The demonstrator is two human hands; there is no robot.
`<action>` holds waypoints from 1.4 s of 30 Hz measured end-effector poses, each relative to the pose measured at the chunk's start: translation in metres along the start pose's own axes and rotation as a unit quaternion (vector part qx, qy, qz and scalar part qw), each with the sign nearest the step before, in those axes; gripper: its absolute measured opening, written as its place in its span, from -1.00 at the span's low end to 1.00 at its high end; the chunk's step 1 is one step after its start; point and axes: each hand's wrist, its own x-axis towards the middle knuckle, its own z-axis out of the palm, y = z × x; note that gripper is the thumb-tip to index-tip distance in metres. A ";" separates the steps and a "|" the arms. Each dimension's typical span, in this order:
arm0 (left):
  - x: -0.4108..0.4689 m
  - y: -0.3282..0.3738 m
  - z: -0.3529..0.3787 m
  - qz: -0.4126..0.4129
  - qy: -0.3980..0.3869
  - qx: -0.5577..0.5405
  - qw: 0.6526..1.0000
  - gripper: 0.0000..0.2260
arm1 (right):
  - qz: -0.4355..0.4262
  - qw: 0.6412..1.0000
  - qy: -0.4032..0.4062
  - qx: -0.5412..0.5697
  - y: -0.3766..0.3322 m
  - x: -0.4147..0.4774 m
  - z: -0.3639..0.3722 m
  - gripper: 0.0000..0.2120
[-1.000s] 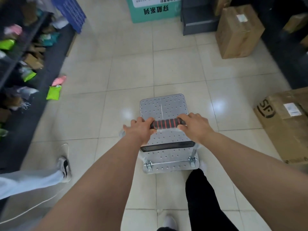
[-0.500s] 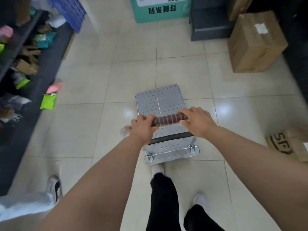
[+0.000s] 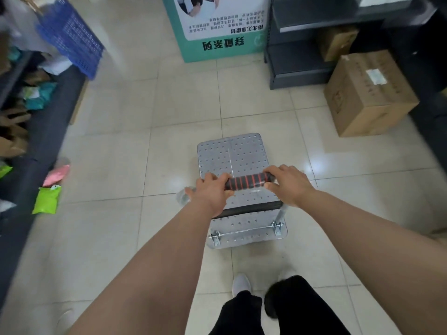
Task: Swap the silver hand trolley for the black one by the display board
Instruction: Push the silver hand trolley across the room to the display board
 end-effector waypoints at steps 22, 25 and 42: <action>0.328 0.041 -0.175 -0.046 0.040 -0.035 0.998 -0.79 | -0.040 0.999 -0.001 -0.005 0.031 0.359 -0.162 -0.73; 0.374 0.042 -0.198 -0.033 0.037 -0.042 0.998 -0.80 | -0.030 0.999 -0.011 0.014 0.030 0.405 -0.187 -0.73; 0.587 0.030 -0.334 -0.033 0.010 -0.034 0.999 -0.80 | 0.001 1.000 0.026 0.014 0.013 0.639 -0.266 -0.71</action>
